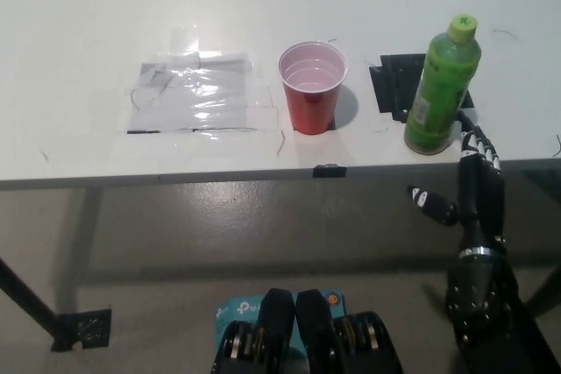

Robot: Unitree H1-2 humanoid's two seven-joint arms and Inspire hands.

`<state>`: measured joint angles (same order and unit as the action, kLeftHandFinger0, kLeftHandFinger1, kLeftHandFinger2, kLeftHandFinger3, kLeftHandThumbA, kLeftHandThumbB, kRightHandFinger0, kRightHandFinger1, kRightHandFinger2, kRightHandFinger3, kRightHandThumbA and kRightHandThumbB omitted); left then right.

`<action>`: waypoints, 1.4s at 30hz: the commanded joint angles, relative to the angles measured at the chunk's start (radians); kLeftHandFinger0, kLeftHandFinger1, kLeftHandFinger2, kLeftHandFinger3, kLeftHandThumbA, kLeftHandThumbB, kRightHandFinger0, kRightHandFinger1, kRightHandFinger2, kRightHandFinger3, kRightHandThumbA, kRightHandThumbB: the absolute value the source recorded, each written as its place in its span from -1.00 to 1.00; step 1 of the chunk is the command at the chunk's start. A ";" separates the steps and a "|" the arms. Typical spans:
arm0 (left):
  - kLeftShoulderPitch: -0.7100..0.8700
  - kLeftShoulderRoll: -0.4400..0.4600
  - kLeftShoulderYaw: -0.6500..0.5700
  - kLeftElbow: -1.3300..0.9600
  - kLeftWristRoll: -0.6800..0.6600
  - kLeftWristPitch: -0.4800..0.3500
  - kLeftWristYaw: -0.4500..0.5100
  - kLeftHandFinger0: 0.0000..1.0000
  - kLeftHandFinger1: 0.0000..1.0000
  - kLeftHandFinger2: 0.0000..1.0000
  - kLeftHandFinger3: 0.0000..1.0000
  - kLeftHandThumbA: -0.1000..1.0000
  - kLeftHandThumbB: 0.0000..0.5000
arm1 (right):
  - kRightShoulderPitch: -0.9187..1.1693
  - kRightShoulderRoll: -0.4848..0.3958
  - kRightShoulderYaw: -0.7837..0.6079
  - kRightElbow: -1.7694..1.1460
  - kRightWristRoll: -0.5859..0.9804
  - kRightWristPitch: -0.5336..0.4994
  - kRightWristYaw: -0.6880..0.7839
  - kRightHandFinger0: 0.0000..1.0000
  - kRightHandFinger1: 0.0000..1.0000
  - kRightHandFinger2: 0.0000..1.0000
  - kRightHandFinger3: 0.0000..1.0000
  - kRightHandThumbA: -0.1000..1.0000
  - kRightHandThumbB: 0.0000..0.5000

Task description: The robot uses its right hand to pick up a bottle kept in the middle of the desk and tilt it into a cup kept next to it to pour water out

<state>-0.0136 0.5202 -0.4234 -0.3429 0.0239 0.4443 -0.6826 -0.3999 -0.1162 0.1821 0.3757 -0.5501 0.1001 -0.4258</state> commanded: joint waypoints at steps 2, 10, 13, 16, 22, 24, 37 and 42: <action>-0.012 0.019 0.024 -0.037 -0.002 0.024 0.012 1.00 1.00 1.00 1.00 0.08 1.00 | 0.150 -0.081 0.074 -0.468 0.057 0.361 0.415 1.00 1.00 1.00 1.00 1.00 1.00; -0.014 0.024 0.030 -0.036 -0.005 0.025 0.009 1.00 1.00 1.00 1.00 0.10 1.00 | 0.407 -0.149 0.058 -0.863 0.145 0.370 0.525 1.00 1.00 1.00 1.00 1.00 1.00; -0.012 0.024 0.030 -0.035 0.001 0.019 0.014 1.00 1.00 1.00 1.00 0.09 1.00 | 0.466 -0.164 0.078 -0.939 0.145 0.364 0.513 1.00 1.00 1.00 1.00 1.00 0.91; -0.013 0.025 0.028 -0.032 0.000 0.026 0.011 1.00 1.00 1.00 1.00 0.10 1.00 | 0.526 -0.171 0.108 -1.000 0.120 0.335 0.514 1.00 1.00 1.00 1.00 1.00 0.68; -0.012 0.025 0.032 -0.038 -0.007 0.026 0.008 1.00 1.00 1.00 1.00 0.09 1.00 | 0.586 -0.155 0.131 -0.957 0.155 0.145 0.450 1.00 1.00 1.00 1.00 0.53 0.27; -0.019 0.024 0.027 -0.037 0.001 0.026 0.005 1.00 1.00 1.00 1.00 0.12 1.00 | 0.587 -0.164 0.122 -0.906 0.174 0.071 0.433 1.00 1.00 1.00 1.00 0.31 0.07; -0.016 0.023 0.031 -0.038 -0.004 0.020 0.002 1.00 1.00 1.00 1.00 0.15 1.00 | 0.542 -0.200 0.091 -0.707 0.227 -0.080 0.461 0.31 0.66 0.86 1.00 -0.24 -0.10; -0.036 0.024 0.027 -0.034 0.002 0.017 -0.001 1.00 1.00 1.00 1.00 0.17 1.00 | 0.527 -0.198 0.078 -0.708 0.222 -0.065 0.474 0.41 0.75 0.95 1.00 -0.26 -0.08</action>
<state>-0.0269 0.5206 -0.4075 -0.3471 0.0234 0.4473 -0.6838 0.1443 -0.3032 0.2797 -0.3198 -0.3357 0.0877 0.0232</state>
